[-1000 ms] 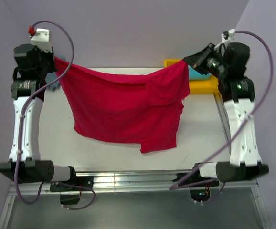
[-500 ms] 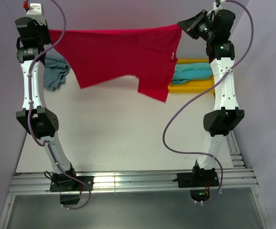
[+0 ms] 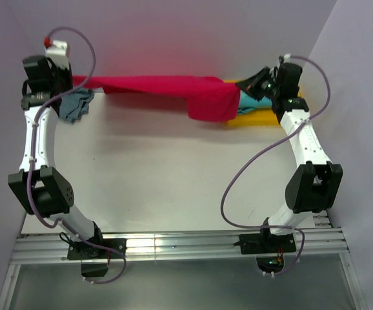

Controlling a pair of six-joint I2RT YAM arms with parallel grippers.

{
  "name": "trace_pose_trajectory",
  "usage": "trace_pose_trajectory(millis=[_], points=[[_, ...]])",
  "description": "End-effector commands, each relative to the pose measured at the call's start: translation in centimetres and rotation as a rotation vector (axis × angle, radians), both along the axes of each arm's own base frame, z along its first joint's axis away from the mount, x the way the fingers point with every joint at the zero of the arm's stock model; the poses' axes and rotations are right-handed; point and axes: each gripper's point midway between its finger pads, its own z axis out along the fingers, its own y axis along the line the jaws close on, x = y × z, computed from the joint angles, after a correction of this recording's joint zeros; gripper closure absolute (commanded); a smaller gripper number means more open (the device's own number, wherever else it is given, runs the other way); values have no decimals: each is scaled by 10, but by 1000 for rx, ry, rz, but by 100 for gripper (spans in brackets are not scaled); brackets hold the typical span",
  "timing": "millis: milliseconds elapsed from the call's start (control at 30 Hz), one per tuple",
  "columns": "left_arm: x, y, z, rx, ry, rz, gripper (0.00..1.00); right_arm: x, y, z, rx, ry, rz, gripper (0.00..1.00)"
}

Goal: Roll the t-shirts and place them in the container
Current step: Flatten the tshirt

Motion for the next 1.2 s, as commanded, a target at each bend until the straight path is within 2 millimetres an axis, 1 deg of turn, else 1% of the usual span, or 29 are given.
trace_pose_trajectory(millis=[0,33,67,100,133,167,200,233,267,300,333,367,400,433,467,600,667,733,767,833,867,933,967,1033,1067,1133,1167], points=[[-36,-7,-67,68,168,-81,100,-28,4,-34,-32,53,-4,100],[-44,-9,-86,74,213,-96,100,-32,5,-49,-49,80,-7,100],[-58,-13,-123,66,292,-116,100,-37,4,-65,-53,116,-12,100],[-68,-14,-132,89,313,-131,100,-46,3,-93,-57,179,-12,100],[-76,-16,-149,90,347,-141,100,-51,3,-107,-64,208,-10,100],[-90,-19,-180,83,417,-159,100,-56,1,-122,-74,249,-14,100],[-97,-19,-191,99,440,-171,100,-63,0,-144,-86,305,-16,100],[-104,-20,-202,99,468,-172,100,-66,-3,-157,-108,331,-18,100],[-116,-22,-223,91,522,-180,100,-74,6,-170,-134,368,-5,100],[-121,-24,-230,97,538,-199,100,-80,5,-188,-150,412,-6,100],[-126,-25,-237,98,556,-207,100,-83,5,-197,-163,433,-6,100],[-134,-26,-250,92,587,-211,100,-86,2,-206,-176,456,-19,100],[-137,-27,-257,91,603,-219,100,-90,1,-220,-186,489,-22,100],[-140,-28,-260,90,611,-225,100,-92,0,-227,-196,502,-26,100],[-146,-28,-269,89,634,-226,100,-95,-1,-238,-206,530,-30,100],[-156,-30,-282,82,666,-236,100,-95,-8,-259,-257,573,-59,100],[-161,-33,-286,78,681,-247,100,-94,-9,-264,-279,582,-55,99],[-162,-33,-286,76,684,-246,100,-94,-14,-266,-308,587,-76,91],[-165,-33,-289,77,691,-251,100,-95,-17,-264,-323,590,-83,77],[-167,-34,-289,75,693,-252,100,-98,-21,-262,-351,587,-101,61],[-169,-35,-290,76,699,-256,100,-102,-23,-258,-359,588,-109,51],[-171,-35,-290,77,698,-258,100,-110,-30,-257,-383,601,-135,46],[-172,-36,-290,78,702,-261,100,-117,-33,-252,-386,592,-148,43],[-173,-35,-289,77,703,-262,100,-129,-37,-252,-387,599,-169,41],[-174,-35,-290,79,704,-264,100,-141,-40,-251,-392,592,-188,41],[-176,-35,-289,83,703,-264,100,-154,-41,-251,-370,588,-212,41],[-177,-36,-289,82,702,-266,100,-169,-42,-254,-366,589,-218,42]])
